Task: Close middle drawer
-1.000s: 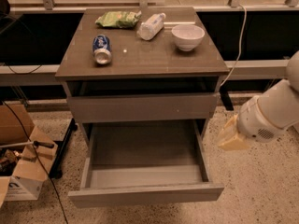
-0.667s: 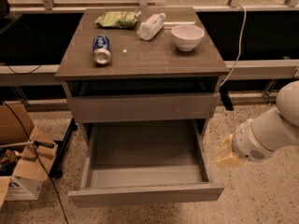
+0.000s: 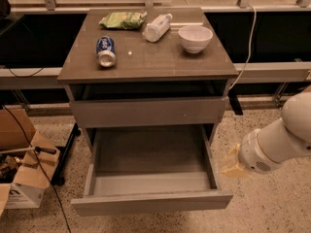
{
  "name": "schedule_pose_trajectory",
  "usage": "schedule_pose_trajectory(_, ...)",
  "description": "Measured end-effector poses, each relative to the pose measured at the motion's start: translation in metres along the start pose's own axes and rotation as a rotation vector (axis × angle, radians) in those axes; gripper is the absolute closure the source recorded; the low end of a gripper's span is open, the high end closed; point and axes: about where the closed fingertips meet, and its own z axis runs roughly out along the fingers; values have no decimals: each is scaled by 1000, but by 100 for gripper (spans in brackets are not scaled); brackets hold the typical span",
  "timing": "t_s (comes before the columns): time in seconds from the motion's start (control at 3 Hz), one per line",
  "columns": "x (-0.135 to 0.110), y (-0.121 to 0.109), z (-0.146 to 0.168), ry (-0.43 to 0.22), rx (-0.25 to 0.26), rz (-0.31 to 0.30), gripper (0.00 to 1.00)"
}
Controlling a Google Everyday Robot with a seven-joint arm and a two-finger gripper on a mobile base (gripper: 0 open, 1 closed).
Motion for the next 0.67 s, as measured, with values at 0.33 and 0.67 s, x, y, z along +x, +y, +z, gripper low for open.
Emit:
schedule_pose_trajectory(0.33,18,7,40,33,28,21,100)
schedule_pose_trajectory(0.67,43,11,84,64,16,33,100)
